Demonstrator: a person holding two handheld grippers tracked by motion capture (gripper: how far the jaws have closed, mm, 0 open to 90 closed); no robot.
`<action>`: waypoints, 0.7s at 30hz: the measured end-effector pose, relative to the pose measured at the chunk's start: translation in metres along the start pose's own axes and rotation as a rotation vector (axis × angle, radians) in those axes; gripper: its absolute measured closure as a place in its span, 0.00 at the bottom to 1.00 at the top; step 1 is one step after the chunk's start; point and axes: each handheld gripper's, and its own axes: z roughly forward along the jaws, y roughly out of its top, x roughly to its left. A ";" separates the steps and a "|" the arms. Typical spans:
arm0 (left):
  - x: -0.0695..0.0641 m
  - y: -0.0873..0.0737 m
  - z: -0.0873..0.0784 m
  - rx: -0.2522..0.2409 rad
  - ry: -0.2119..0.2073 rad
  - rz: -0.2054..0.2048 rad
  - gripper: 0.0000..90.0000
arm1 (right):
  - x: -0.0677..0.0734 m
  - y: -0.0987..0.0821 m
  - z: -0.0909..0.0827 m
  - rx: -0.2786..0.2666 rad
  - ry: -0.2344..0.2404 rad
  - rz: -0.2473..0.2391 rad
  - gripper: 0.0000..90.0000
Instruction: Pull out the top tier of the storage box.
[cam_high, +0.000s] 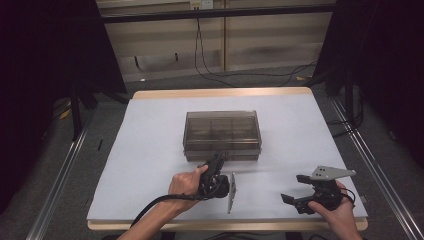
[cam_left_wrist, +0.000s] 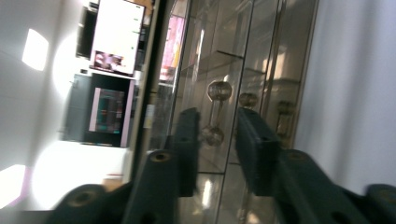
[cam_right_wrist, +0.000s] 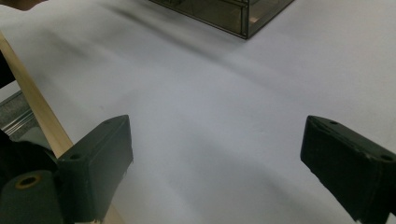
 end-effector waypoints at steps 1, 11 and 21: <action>0.003 0.000 -0.001 -0.007 -0.019 -0.038 0.73 | 0.000 0.000 0.000 0.000 0.000 0.000 0.10; 0.034 -0.009 -0.001 -0.088 -0.331 -0.286 0.58 | 0.000 0.000 0.000 0.000 0.002 0.006 0.10; 0.052 -0.018 0.001 -0.176 -0.566 -0.487 0.52 | 0.000 0.000 0.001 0.002 0.003 0.004 0.10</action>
